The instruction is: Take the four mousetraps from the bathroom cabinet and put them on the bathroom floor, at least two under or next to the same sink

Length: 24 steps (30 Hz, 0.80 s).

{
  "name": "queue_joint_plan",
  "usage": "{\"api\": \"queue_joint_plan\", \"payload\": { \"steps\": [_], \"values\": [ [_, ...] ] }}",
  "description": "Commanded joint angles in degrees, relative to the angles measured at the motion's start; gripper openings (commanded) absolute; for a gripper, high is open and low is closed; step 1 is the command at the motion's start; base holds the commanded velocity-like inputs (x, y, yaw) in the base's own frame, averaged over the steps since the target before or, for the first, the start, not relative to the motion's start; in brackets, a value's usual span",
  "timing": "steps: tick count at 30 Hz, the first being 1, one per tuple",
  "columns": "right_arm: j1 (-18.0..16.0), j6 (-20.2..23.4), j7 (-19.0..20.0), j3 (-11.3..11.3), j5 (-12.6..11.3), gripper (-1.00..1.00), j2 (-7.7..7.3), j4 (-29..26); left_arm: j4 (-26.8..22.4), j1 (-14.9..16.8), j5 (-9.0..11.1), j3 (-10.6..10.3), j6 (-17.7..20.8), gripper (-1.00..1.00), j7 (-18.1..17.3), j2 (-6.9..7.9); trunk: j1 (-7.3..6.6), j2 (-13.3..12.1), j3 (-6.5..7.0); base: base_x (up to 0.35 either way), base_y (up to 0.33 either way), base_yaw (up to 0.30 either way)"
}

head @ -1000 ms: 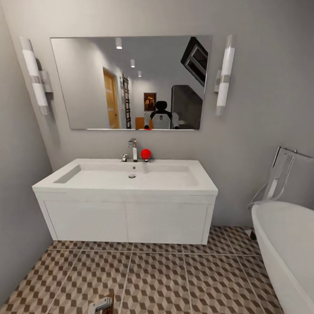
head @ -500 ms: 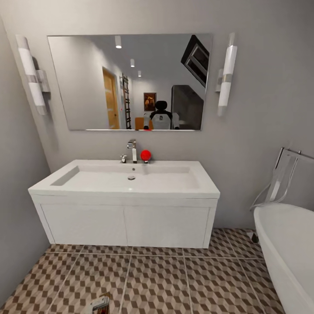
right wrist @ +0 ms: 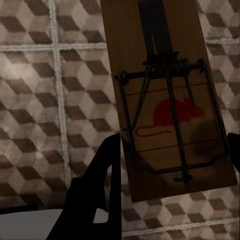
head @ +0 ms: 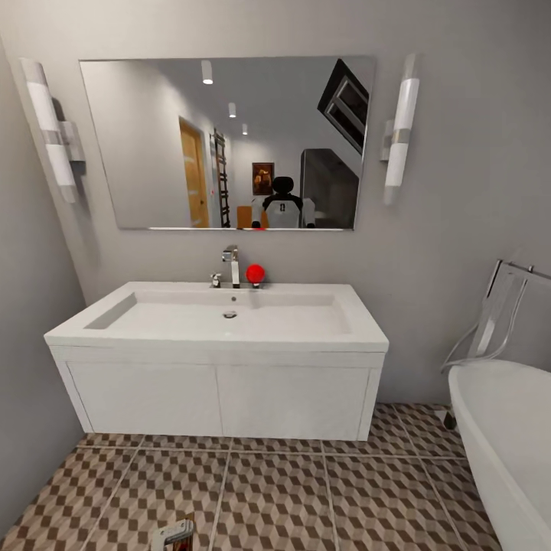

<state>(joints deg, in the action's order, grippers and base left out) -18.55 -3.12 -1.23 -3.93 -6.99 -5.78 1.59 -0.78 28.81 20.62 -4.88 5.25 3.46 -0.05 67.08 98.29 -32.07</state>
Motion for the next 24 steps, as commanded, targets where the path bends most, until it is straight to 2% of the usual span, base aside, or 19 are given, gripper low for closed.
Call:
{"api": "queue_joint_plan", "payload": {
  "steps": [1,3,7,10,24],
  "values": [
    [-0.1,-0.4,-0.1,-0.4,0.1,-1.00,0.04,0.2,-0.1,0.0,0.4,-0.5,0.3,-1.00,0.3,-0.01,-0.01,0.0,-0.06,0.003,0.000,0.000],
    [-0.1,-0.4,-0.2,-0.4,2.2,-1.00,0.10,0.2,0.0,0.0,0.5,-0.5,0.3,-1.00,0.3,-0.02,-0.01,0.0,-0.06,0.002,0.000,0.000],
    [-0.1,-0.5,-0.3,-0.3,4.6,-1.00,0.18,0.2,0.1,0.0,0.5,-0.5,0.3,-1.00,0.3,-0.06,-0.01,0.0,-0.06,0.000,0.000,0.000],
    [-0.1,-0.5,-0.3,-0.3,5.1,-1.00,0.20,0.2,0.1,0.0,0.6,-0.5,0.3,-1.00,0.3,-0.10,-0.01,0.0,-0.06,0.000,0.000,0.000],
    [-0.1,-0.4,-0.3,-0.2,5.2,-1.00,0.20,0.2,0.4,0.0,0.7,-0.5,0.3,-1.00,0.4,0.10,3.07,5.6,-2.57,0.000,0.000,0.000]
  ]
}}
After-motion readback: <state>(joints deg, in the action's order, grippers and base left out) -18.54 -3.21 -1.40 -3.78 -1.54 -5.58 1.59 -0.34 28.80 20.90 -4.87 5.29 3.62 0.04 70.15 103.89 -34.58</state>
